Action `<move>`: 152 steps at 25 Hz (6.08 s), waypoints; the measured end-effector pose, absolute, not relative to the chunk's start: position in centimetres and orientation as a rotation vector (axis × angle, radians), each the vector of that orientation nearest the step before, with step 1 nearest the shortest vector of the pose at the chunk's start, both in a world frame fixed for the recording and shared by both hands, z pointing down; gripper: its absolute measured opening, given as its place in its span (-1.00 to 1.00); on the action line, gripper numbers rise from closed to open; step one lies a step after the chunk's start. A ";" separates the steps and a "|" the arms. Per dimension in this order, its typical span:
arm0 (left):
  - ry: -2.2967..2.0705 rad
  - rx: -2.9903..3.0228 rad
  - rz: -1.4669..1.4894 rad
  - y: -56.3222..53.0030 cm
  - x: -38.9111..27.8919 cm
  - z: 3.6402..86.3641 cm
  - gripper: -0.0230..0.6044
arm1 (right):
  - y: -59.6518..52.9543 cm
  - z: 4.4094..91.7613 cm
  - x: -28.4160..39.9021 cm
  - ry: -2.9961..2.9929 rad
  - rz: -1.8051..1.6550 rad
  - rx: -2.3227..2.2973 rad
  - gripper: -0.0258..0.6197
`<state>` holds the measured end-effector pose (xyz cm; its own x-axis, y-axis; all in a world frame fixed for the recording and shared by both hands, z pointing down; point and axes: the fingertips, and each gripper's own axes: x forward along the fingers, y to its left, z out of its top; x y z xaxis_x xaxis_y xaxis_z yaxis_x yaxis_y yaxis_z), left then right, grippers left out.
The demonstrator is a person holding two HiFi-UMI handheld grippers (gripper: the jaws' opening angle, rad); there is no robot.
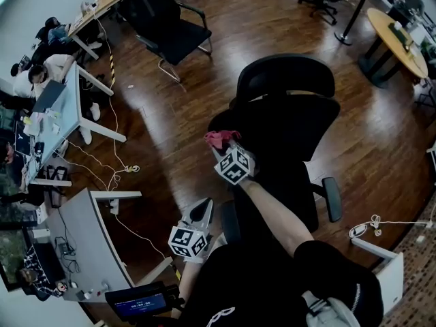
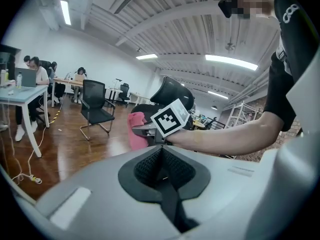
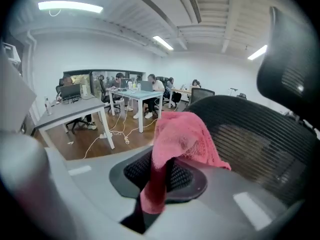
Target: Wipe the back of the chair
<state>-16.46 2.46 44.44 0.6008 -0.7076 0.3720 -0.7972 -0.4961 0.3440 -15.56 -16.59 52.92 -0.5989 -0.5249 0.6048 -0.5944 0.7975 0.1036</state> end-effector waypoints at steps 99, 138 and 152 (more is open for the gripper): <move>-0.990 2.395 0.410 6.2 -6.0 44.9 -0.97 | -14.9 67.6 24.5 -1.800 0.714 1.457 -0.77; -0.953 2.374 0.461 7.7 -7.1 47.8 -0.97 | -13.4 72.6 19.2 -1.872 0.584 1.210 -0.77; -0.860 2.382 0.492 9.2 -2.4 48.4 -0.97 | -11.2 74.2 34.1 -1.618 0.754 1.485 -0.77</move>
<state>-2.43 9.23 48.41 0.7278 -0.4667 0.5026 -0.6698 -0.6409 0.3749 34.06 -11.23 74.24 0.0057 -0.5125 0.8586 -0.9872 0.1341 0.0866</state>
